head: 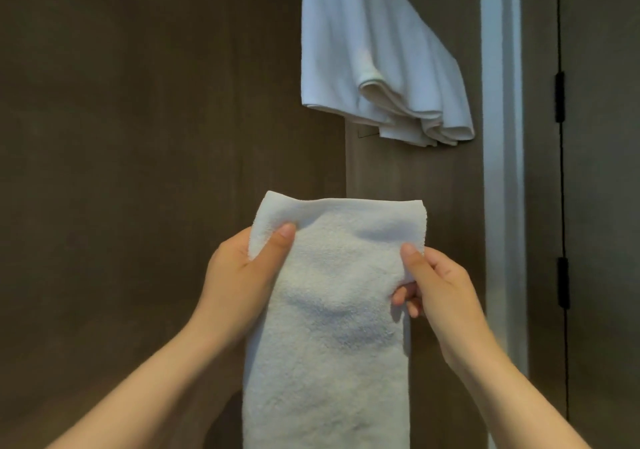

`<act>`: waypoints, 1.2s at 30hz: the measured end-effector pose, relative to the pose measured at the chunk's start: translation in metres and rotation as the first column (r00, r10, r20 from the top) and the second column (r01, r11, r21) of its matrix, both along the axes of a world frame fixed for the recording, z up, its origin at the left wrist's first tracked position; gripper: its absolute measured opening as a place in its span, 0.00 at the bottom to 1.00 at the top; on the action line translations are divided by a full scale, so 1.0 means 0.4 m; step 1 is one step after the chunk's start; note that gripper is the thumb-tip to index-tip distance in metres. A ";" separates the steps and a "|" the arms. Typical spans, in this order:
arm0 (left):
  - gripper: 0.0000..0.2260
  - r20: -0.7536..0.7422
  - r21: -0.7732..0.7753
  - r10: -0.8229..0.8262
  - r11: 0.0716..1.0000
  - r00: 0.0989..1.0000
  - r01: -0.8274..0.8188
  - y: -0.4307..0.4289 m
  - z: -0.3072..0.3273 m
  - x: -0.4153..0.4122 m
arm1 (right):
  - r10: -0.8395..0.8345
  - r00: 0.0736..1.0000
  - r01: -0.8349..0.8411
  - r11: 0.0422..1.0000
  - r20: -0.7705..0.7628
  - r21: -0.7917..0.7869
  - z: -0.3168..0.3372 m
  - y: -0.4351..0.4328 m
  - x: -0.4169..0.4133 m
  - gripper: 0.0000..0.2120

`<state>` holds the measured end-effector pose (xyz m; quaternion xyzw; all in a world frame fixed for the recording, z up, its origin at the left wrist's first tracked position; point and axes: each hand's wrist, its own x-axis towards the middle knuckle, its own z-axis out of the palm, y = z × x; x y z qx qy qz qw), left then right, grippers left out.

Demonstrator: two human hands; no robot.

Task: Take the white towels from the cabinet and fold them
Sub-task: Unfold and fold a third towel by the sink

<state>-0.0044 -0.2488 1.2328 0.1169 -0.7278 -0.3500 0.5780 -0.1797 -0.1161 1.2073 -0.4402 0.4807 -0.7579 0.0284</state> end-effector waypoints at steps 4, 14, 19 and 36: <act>0.17 -0.040 -0.021 0.133 0.991 0.990 -0.134 0.006 0.021 0.009 | 0.161 0.986 -0.161 0.987 -0.045 0.006 0.032 -0.058 -0.041 0.14; 0.20 -0.131 -0.018 0.576 0.812 0.807 -0.583 0.117 0.059 0.110 | 0.556 0.824 -0.550 0.831 -0.110 0.080 0.112 -0.176 -0.023 0.16; 0.19 -0.164 -0.057 0.696 0.700 0.699 -0.711 0.189 0.089 0.178 | 0.612 0.768 -0.616 0.787 -0.191 0.044 0.152 -0.171 0.031 0.10; 0.16 -0.235 -0.374 0.686 0.590 0.689 -0.715 0.261 0.234 0.282 | 0.422 0.798 -0.517 0.847 -0.431 -0.127 0.264 -0.146 0.103 0.18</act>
